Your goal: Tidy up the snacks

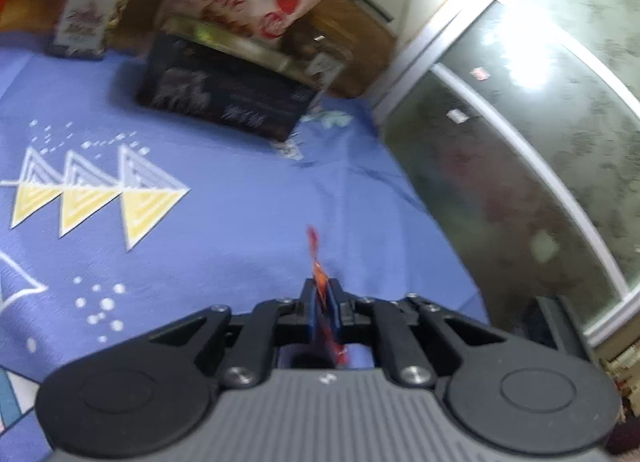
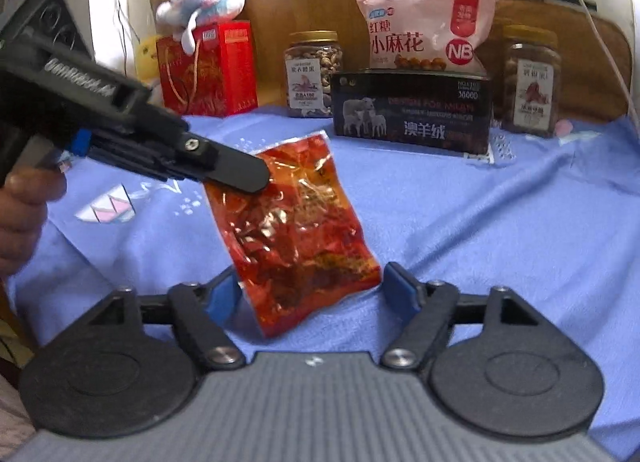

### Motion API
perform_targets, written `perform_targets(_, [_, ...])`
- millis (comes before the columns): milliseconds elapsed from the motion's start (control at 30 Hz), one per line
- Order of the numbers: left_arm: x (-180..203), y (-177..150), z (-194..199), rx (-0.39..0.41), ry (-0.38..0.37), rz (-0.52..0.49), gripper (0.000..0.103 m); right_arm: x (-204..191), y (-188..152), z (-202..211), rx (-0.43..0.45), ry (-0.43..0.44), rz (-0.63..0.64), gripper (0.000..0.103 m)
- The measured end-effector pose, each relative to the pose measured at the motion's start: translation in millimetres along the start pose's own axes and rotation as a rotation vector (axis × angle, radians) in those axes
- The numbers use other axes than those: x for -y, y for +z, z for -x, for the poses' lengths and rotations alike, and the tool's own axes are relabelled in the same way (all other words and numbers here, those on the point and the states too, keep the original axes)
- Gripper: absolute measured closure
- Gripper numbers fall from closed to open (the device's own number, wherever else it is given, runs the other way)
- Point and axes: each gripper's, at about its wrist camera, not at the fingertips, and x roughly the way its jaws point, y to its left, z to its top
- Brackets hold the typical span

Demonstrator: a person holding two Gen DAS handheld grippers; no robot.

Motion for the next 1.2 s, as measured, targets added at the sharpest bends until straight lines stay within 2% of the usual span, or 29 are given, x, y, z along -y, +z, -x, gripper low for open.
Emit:
perform_targets(67, [-3,0,-9,-0.026,0.027,0.005,0.089,-4,-1,1,0.003,0.0,0.03,0.058])
perform_targets(100, [-3,-1,-13,-0.037,0.032,0.01,0.089,-3,-2,2,0.008,0.007,0.029,0.064])
perform_targets(233, [-5,2,-15,-0.03,-0.006,0.032,0.088,2,-3,4,0.017,-0.012,0.004,0.075])
perform_targets(333, [-1,5,-14,-0.021,-0.007,0.016,0.088,1,-3,8,0.04,-0.028,0.011,0.08])
perform_targets(600, [14,50,-4,0.051,-0.023,-0.028,0.088,3,29,10,0.141,-0.098,0.146,0.082])
perform_targets(833, [23,118,-12,0.12,0.018,-0.08,0.088,31,83,-14,0.218,-0.136,0.268,0.083])
perform_targets(1033, [15,177,-42,0.143,0.047,-0.093,0.088,65,126,-52,0.23,-0.173,0.34,0.084])
perform_targets(1200, [1,215,-72,0.148,0.082,-0.091,0.088,92,151,-86,0.203,-0.187,0.382,0.085])
